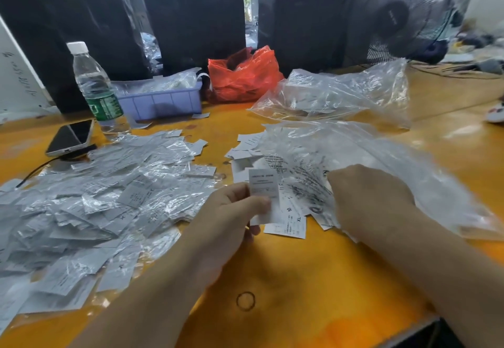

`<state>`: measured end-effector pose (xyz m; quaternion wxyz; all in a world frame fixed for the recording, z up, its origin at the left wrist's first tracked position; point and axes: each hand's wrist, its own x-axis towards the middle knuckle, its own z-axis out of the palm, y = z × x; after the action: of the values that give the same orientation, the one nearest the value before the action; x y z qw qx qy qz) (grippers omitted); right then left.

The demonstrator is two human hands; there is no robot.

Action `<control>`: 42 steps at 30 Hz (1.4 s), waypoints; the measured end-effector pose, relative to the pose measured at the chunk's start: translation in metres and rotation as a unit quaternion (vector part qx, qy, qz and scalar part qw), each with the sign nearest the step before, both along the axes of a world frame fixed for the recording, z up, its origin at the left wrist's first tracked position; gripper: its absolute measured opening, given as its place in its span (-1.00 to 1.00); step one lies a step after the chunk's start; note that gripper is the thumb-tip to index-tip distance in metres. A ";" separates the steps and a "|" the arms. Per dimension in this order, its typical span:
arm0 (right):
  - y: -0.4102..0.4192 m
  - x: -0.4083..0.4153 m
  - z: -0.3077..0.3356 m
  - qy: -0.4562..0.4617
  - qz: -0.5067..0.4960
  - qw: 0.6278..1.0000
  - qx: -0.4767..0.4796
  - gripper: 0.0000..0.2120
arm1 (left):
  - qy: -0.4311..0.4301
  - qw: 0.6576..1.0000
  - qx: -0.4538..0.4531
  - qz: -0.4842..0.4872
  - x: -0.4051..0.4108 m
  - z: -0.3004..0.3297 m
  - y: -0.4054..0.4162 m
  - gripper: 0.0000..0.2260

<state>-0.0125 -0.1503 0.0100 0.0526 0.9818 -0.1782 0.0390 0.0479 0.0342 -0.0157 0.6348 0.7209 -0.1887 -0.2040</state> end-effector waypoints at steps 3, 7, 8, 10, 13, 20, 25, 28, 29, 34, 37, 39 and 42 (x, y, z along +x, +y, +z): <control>0.006 -0.001 0.003 0.038 -0.010 0.999 -0.022 -0.83 | -0.001 1.000 -0.006 -0.006 -0.001 0.000 -0.002 -0.74; 0.010 0.003 0.002 0.020 0.002 1.000 -0.021 -0.78 | -0.009 1.000 -0.004 -0.012 0.001 -0.003 -0.001 -0.75; 0.011 0.003 0.001 0.002 0.006 1.000 -0.025 -0.78 | -0.011 1.000 -0.001 -0.012 0.001 -0.003 -0.001 -0.74; 0.011 0.002 -0.002 -0.059 0.032 0.997 -0.034 -0.79 | -0.015 1.000 0.002 -0.010 0.001 -0.003 0.000 -0.73; 0.003 0.004 -0.009 -0.214 0.125 0.968 0.035 -0.83 | -0.030 1.000 -0.003 -0.005 0.003 -0.002 0.002 -0.75; 0.013 0.020 -0.002 -0.304 0.204 0.827 0.426 -0.93 | -0.084 0.991 -0.029 0.100 0.015 0.008 0.017 -0.59; 0.029 0.044 0.010 -0.222 0.189 0.728 0.620 -0.88 | -0.158 0.977 0.003 0.144 0.020 0.011 0.027 -0.67; 0.043 0.059 0.017 -0.176 0.202 0.688 0.674 -0.81 | -0.174 0.972 0.033 0.154 0.025 0.012 0.031 -0.76; 0.048 0.064 0.018 -0.162 0.209 0.680 0.684 -0.77 | -0.170 0.973 0.034 0.156 0.027 0.012 0.032 -0.77; 0.061 0.085 0.023 -0.113 0.230 0.636 0.728 -0.74 | -0.125 0.982 0.009 0.141 0.031 0.016 0.037 -0.67; 0.061 0.089 0.014 -0.118 0.231 0.612 0.747 -0.70 | -0.136 0.983 0.035 0.116 0.033 0.014 0.038 -0.65; 0.058 0.088 0.007 -0.126 0.228 0.624 0.737 -0.69 | -0.159 0.978 0.054 0.121 0.035 0.012 0.038 -0.76; 0.051 0.085 0.002 -0.140 0.218 0.631 0.731 -0.70 | -0.165 0.978 0.038 0.122 0.034 0.011 0.037 -0.83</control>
<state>0.0724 -0.0993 0.0115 -0.7184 0.6912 0.0654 0.0429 0.0815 0.0711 -0.0050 0.5875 0.7857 -0.1934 -0.0102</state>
